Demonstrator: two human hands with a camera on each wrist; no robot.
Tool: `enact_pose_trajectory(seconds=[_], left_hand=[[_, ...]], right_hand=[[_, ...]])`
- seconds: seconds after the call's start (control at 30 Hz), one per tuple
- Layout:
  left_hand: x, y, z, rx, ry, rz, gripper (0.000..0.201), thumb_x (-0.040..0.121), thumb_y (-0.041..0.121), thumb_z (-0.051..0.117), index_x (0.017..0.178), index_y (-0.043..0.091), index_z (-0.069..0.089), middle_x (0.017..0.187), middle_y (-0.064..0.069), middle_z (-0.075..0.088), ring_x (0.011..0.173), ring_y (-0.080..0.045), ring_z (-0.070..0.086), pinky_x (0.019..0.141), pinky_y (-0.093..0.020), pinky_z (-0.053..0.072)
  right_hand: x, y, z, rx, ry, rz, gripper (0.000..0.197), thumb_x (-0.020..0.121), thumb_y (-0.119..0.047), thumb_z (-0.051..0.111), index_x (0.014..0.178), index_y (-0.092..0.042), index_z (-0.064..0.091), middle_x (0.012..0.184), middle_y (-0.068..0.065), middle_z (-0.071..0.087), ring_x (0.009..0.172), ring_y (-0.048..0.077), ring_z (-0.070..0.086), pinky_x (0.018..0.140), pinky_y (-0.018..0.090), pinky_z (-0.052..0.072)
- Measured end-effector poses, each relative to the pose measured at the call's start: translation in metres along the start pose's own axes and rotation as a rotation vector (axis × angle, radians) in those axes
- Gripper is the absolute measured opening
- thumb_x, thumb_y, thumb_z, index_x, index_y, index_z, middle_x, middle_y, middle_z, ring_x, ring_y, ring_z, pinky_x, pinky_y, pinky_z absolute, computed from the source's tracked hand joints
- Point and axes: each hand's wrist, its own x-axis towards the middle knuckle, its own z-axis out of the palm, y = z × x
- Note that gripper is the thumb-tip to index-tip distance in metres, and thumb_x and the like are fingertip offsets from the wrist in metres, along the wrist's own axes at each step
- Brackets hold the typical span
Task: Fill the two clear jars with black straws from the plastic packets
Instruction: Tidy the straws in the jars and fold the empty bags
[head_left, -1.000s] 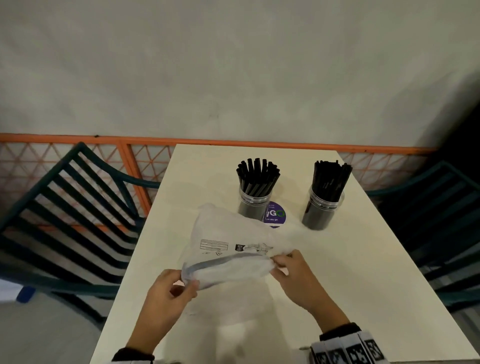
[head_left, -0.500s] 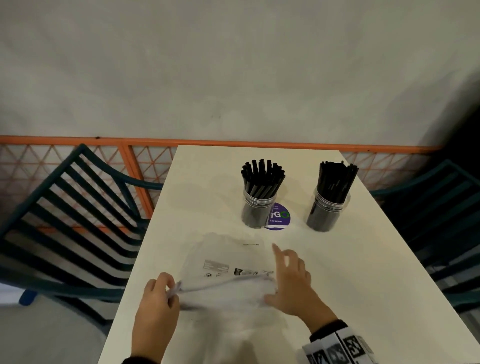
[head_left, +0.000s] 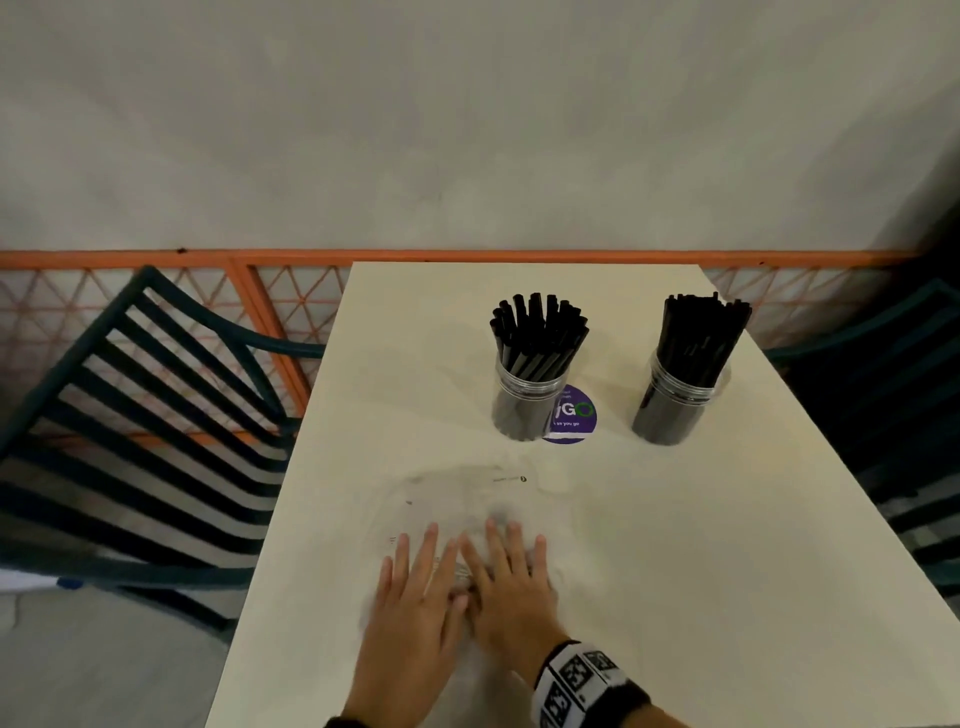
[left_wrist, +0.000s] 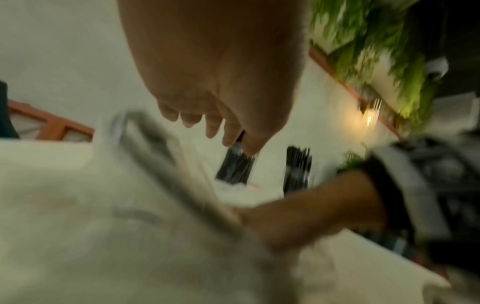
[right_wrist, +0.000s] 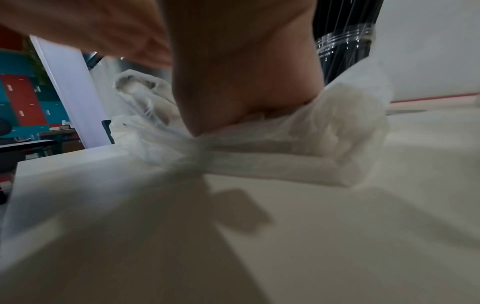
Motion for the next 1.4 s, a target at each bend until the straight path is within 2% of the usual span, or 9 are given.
enact_pose_trajectory(seconds=[0.07,0.13,0.23,0.4,0.6,0.7,0.87,1.03,1.4], left_hand=[[0.001,-0.012,0.027,0.046,-0.078,-0.043,0.054,0.096,0.045,0.006,0.146,0.024,0.005,0.158,0.001,-0.004,0.144,-0.026,-0.006,0.113,-0.033,-0.004],[-0.001,-0.023,0.042,0.035,-0.174,-0.113,0.060,0.095,0.047,0.005,0.143,0.017,0.023,0.156,-0.005,0.014,0.145,-0.023,-0.008,0.115,-0.030,-0.009],[0.001,-0.022,0.038,-0.012,-0.280,-0.190,0.069,0.094,0.049,0.005,0.122,0.009,0.054,0.121,-0.012,0.064,0.124,-0.030,0.050,0.114,-0.021,-0.013],[0.007,-0.021,0.034,0.002,-0.308,-0.285,0.076,0.092,0.054,0.007,0.115,0.008,0.063,0.116,-0.013,0.068,0.106,-0.034,0.064,0.111,-0.017,-0.006],[0.008,-0.012,0.010,-0.067,-0.173,-0.357,0.082,0.081,0.073,0.018,0.102,0.011,0.067,0.113,-0.019,0.063,0.091,-0.037,0.067,0.077,-0.043,0.055],[0.018,0.007,-0.021,-0.199,0.013,-0.398,0.084,0.074,0.080,0.027,0.096,0.012,0.072,0.113,-0.016,0.062,0.087,-0.028,0.067,0.060,-0.030,0.057],[0.054,0.061,-0.063,-0.323,0.370,-0.373,0.070,0.073,0.076,0.037,0.092,0.017,0.070,0.101,-0.004,0.061,0.099,0.021,0.044,0.074,-0.001,0.037],[0.121,0.151,-0.063,-0.523,0.372,-0.287,0.013,0.075,0.037,0.072,0.084,0.039,0.063,0.100,0.021,0.060,0.091,0.009,0.055,0.064,-0.004,0.044],[0.256,0.238,-0.008,-0.905,-0.062,-0.338,0.119,0.047,0.065,0.077,0.143,0.028,0.016,0.148,0.008,0.032,0.132,-0.008,0.034,0.110,-0.033,0.032]], right_hand=[[0.000,0.002,0.003,-0.052,-0.006,-0.032,0.061,0.092,-0.051,0.003,0.146,-0.024,0.011,0.135,0.013,0.054,0.127,0.038,0.034,0.106,0.055,0.001],[0.003,0.008,0.004,-0.070,-0.056,-0.051,0.060,0.093,-0.050,0.006,0.142,-0.026,0.030,0.136,0.009,0.054,0.127,0.037,0.046,0.109,0.054,0.012],[0.006,0.015,-0.004,-0.053,-0.087,-0.035,0.059,0.095,-0.047,0.005,0.130,-0.026,0.047,0.136,0.003,0.054,0.122,0.026,0.054,0.100,0.048,0.040],[0.006,0.025,-0.022,0.239,-0.105,-0.230,0.073,0.085,-0.061,0.005,0.147,-0.023,0.016,0.158,0.001,-0.006,0.144,0.021,-0.015,0.109,0.040,-0.015],[0.004,0.051,-0.064,0.897,-0.149,-0.203,0.025,0.095,-0.017,0.046,0.116,-0.022,0.060,0.129,-0.003,0.054,0.125,0.000,0.044,0.104,0.012,0.024],[-0.003,0.082,-0.106,1.026,-0.068,-0.224,0.021,0.094,-0.014,0.049,0.102,-0.024,0.065,0.098,-0.006,0.066,0.090,-0.005,0.061,0.088,0.013,0.045],[-0.013,0.164,-0.174,1.106,0.144,-0.188,0.021,0.092,-0.005,0.051,0.091,-0.017,0.068,0.079,0.002,0.067,0.073,0.003,0.062,0.074,0.012,0.046],[-0.005,0.248,-0.219,1.122,0.415,-0.034,0.016,0.086,-0.007,0.060,0.096,-0.020,0.065,0.091,0.003,0.067,0.087,0.011,0.062,0.072,0.012,0.047],[0.077,0.298,-0.259,0.937,0.140,-0.051,0.136,0.046,-0.053,0.085,0.144,-0.034,-0.007,0.154,0.000,0.018,0.142,0.016,0.016,0.116,0.042,0.023]])
